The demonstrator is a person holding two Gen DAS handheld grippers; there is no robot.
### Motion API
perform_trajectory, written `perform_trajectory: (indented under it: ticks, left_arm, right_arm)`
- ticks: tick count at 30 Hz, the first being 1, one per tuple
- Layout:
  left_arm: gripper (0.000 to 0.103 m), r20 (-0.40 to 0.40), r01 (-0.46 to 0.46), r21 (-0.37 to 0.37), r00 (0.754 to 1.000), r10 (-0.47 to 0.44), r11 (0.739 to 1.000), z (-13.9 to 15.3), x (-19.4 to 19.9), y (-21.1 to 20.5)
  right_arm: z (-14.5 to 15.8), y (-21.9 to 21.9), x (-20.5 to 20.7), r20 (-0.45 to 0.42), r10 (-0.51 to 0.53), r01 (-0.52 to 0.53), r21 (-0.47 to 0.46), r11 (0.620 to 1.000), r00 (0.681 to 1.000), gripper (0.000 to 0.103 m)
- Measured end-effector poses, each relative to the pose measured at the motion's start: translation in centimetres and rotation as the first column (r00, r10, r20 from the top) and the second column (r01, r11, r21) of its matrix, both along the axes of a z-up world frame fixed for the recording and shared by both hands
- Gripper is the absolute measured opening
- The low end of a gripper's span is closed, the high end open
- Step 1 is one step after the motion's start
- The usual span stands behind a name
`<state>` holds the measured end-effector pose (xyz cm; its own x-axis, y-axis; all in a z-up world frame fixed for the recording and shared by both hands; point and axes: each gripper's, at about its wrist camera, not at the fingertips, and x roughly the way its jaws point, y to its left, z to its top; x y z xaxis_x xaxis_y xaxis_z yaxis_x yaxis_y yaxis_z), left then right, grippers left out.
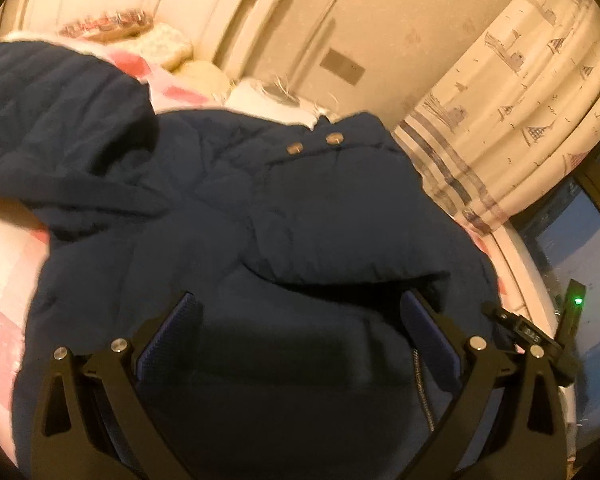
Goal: Fold large clothes
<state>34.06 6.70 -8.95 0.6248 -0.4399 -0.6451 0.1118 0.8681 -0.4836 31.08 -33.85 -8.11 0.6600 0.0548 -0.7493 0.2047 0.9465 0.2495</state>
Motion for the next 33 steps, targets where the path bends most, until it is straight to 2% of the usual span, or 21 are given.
perform_trajectory:
  ticks: [2,3,5,7,10,14,15,17,19,21,22,23,24,25,26,27,28,29,30,32,33]
  left_arm:
    - [0.100,-0.030,0.017,-0.121,0.999,-0.021,0.993,0.0,-0.1,0.7]
    - [0.100,-0.049,0.018,-0.216,0.998,-0.029,0.976,0.0,-0.1,1.4]
    - [0.100,-0.093,0.021,-0.370,0.994,-0.060,0.929,-0.2,-0.1,1.8]
    - [0.100,-0.136,0.005,-0.474,0.988,-0.078,0.881,-0.6,0.0,1.7]
    - [0.100,-0.186,-0.045,-0.553,0.980,-0.070,0.832,-1.3,0.9,0.7]
    - [0.100,-0.244,-0.154,-0.588,0.970,0.008,0.794,-2.1,3.3,-0.5]
    - [0.097,-0.255,-0.177,-0.586,0.967,0.027,0.791,-2.2,4.1,-0.6]
    - [0.074,-0.284,-0.225,-0.566,0.956,0.069,0.793,-2.6,5.8,-0.8]
    - [0.041,-0.281,-0.248,-0.547,0.954,0.103,0.799,-2.5,6.4,-0.6]
    - [0.031,-0.166,-0.238,-0.386,0.968,0.187,0.892,0.2,5.5,-1.0]
    - [0.030,-0.037,-0.218,-0.222,0.976,0.216,0.950,2.4,4.2,-2.2]
    - [0.030,0.098,-0.215,-0.051,0.971,0.220,0.975,4.3,2.6,-3.7]
    - [0.030,0.181,-0.224,0.069,0.961,0.209,0.972,5.2,1.6,-4.9]
    - [0.033,0.285,-0.249,0.280,0.944,0.168,0.927,5.9,0.2,-7.1]
    - [0.043,0.306,-0.270,0.398,0.940,0.151,0.877,5.6,-0.2,-8.2]
    - [0.066,0.282,-0.286,0.502,0.946,0.158,0.816,4.9,0.1,-8.8]
    - [0.088,0.247,-0.282,0.556,0.954,0.168,0.782,4.1,0.5,-9.0]
    - [0.089,0.212,-0.271,0.591,0.961,0.178,0.760,3.2,1.0,-8.7]
    - [0.089,0.214,-0.286,0.601,0.957,0.195,0.747,3.0,1.0,-8.3]
    - [0.095,0.228,-0.309,0.591,0.950,0.213,0.745,3.3,0.8,-7.6]
    - [0.098,0.220,-0.300,0.559,0.952,0.211,0.773,3.8,0.7,-6.9]
  right_arm:
    - [0.0,-0.1,-0.1,0.003,-0.001,0.001,0.007,1.000,1.000,0.074]
    - [-0.1,-0.2,-0.3,0.005,-0.001,0.001,0.006,1.000,1.000,0.074]
    - [0.0,-0.2,-0.5,0.007,0.000,0.000,0.006,1.000,1.000,0.074]
    - [0.1,-0.2,-0.7,0.009,0.001,-0.001,0.014,1.000,1.000,0.074]
    - [0.0,-0.3,-0.6,0.013,0.000,0.000,0.020,1.000,1.000,0.074]
    - [0.0,-0.3,-0.6,0.015,-0.001,0.000,0.021,1.000,1.000,0.074]
    - [0.0,-0.3,-0.6,0.015,0.000,-0.001,0.021,1.000,1.000,0.074]
    - [0.0,-0.4,-0.5,0.015,0.000,-0.001,0.023,1.000,1.000,0.074]
    - [0.0,-0.4,-0.6,0.018,0.000,-0.001,0.027,1.000,1.000,0.074]
    - [0.0,-0.4,-0.6,0.020,0.000,0.000,0.031,1.000,1.000,0.074]
    - [0.0,-0.4,-0.6,0.022,0.000,0.000,0.033,0.999,1.000,0.074]
    - [0.0,-0.4,-0.6,0.023,0.000,-0.001,0.035,0.999,1.000,0.074]
    - [0.0,-0.4,-0.6,0.023,0.001,-0.002,0.035,0.999,1.000,0.074]
    - [0.0,-0.4,-0.6,0.023,0.002,-0.003,0.035,0.999,1.000,0.074]
    - [0.0,-0.4,-0.5,0.024,0.003,-0.004,0.037,0.999,1.000,0.075]
    - [0.0,-0.4,-0.5,0.024,0.003,-0.003,0.037,0.999,1.000,0.075]
    - [0.0,-0.4,-0.5,0.024,0.002,-0.003,0.037,0.999,1.000,0.075]
    - [0.0,-0.4,-0.5,0.025,0.002,-0.003,0.036,0.999,1.000,0.075]
    - [0.0,-0.4,-0.5,0.025,0.003,-0.003,0.036,0.999,1.000,0.075]
    - [0.0,-0.4,-0.5,0.026,0.003,-0.004,0.037,0.999,1.000,0.075]
    - [0.0,-0.4,-0.5,0.027,0.003,-0.004,0.038,0.999,1.000,0.075]
